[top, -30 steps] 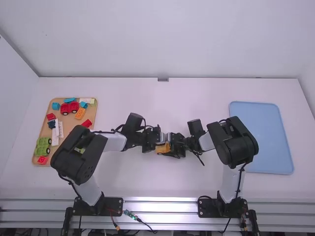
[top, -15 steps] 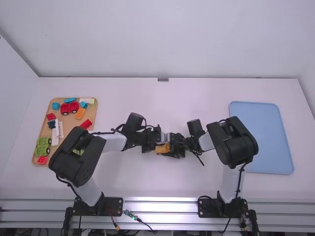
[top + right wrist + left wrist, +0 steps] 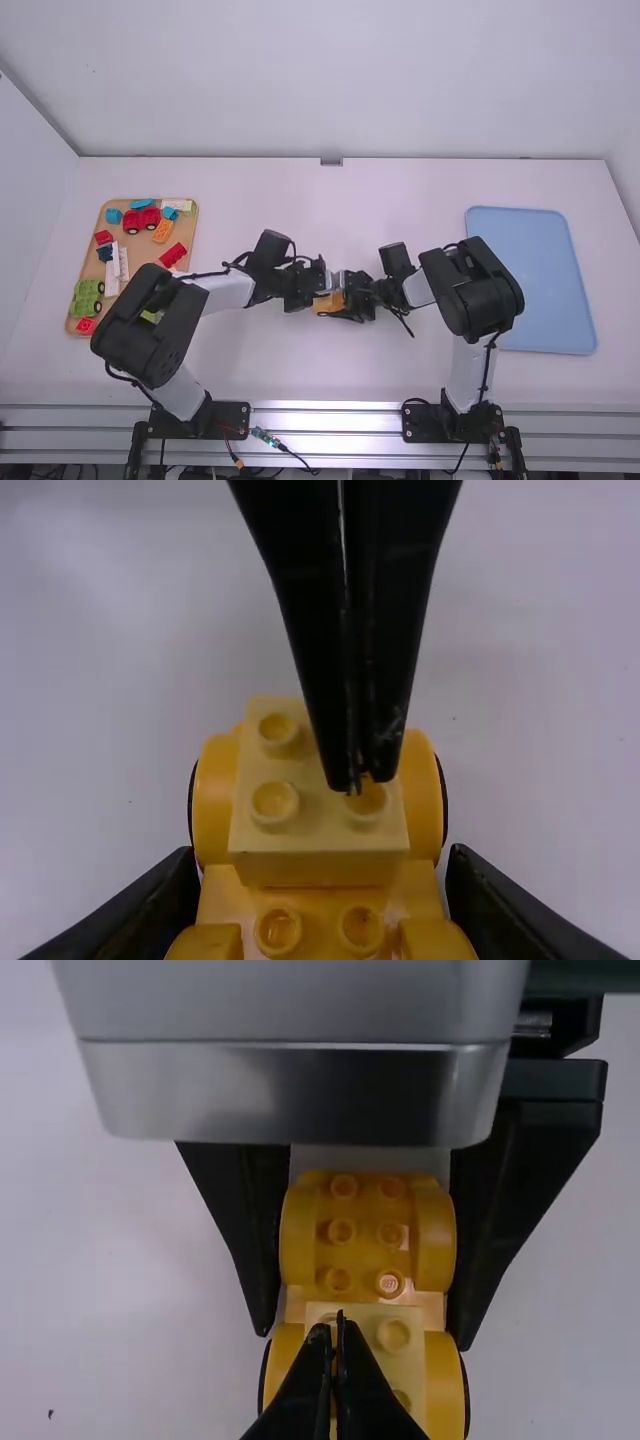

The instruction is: Assemble lego blocks to make yellow taxi

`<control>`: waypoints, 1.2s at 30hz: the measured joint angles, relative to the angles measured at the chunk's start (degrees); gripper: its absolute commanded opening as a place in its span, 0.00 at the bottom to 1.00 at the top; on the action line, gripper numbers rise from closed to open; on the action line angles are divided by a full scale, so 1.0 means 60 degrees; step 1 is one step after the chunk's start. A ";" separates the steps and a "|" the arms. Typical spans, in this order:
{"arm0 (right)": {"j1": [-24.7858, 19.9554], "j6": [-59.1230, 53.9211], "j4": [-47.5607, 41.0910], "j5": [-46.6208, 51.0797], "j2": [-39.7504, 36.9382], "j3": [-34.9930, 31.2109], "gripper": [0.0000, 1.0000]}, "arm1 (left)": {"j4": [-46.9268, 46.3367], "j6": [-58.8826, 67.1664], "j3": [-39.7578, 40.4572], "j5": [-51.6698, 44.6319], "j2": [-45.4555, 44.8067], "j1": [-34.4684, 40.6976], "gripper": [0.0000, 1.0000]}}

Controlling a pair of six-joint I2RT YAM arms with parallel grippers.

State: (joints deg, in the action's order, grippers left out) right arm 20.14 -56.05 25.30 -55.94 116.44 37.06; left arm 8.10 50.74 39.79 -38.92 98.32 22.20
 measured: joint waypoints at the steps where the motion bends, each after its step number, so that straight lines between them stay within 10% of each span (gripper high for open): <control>1: 0.0000 -0.0007 -0.0007 -0.0011 0.0000 0.0000 0.62 | -0.0018 0.0102 -0.0011 -0.0036 0.0000 0.0000 0.02; 36: -0.0011 -0.0040 -0.0106 0.0073 0.0004 0.0000 0.61 | 0.0248 0.0812 -0.0036 -0.0561 0.0361 -0.0011 0.02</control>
State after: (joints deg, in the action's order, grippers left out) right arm 20.08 -56.29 24.67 -55.51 116.46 37.06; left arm 9.58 55.61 39.57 -42.28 100.49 22.13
